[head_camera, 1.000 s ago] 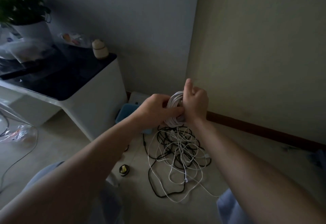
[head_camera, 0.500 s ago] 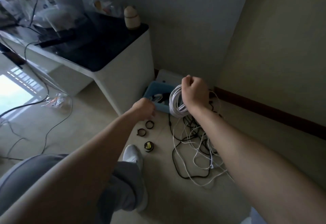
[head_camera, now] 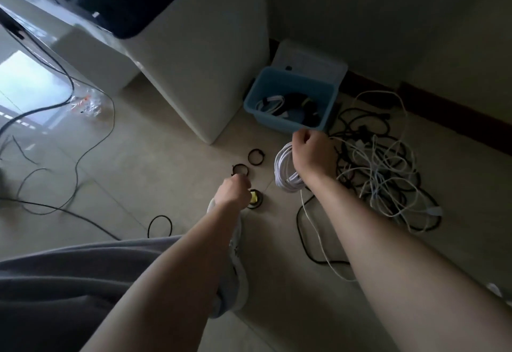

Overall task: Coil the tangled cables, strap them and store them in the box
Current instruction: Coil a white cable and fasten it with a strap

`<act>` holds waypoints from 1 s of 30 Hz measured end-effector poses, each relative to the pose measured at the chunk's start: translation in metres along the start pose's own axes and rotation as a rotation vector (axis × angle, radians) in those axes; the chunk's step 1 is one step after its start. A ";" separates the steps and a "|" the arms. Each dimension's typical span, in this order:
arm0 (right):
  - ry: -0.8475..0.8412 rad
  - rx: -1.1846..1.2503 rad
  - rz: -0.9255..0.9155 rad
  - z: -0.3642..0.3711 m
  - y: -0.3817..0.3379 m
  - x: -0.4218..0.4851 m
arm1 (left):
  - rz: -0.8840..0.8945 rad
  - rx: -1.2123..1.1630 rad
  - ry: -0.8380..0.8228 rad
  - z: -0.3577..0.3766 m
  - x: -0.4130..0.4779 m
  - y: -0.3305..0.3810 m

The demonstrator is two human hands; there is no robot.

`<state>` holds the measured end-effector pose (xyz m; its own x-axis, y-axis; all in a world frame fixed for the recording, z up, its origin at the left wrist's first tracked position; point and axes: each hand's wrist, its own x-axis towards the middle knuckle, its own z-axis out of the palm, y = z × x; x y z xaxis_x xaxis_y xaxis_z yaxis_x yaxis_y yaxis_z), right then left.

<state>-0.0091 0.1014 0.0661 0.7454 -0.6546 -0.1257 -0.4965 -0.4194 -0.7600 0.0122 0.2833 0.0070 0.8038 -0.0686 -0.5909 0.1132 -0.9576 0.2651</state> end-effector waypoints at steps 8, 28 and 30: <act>-0.085 -0.077 0.070 0.044 0.043 0.008 | -0.097 0.082 -0.002 0.043 0.043 -0.002; -0.054 0.056 0.050 -0.068 0.017 -0.010 | 0.115 -0.201 -0.176 -0.057 -0.012 0.064; -0.060 0.099 0.045 -0.091 0.008 -0.013 | 0.198 -0.278 -0.156 -0.075 -0.031 0.083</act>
<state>-0.0631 0.0490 0.1200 0.7499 -0.6316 -0.1966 -0.4857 -0.3241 -0.8118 0.0406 0.2273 0.1048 0.7300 -0.3072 -0.6105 0.1357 -0.8104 0.5700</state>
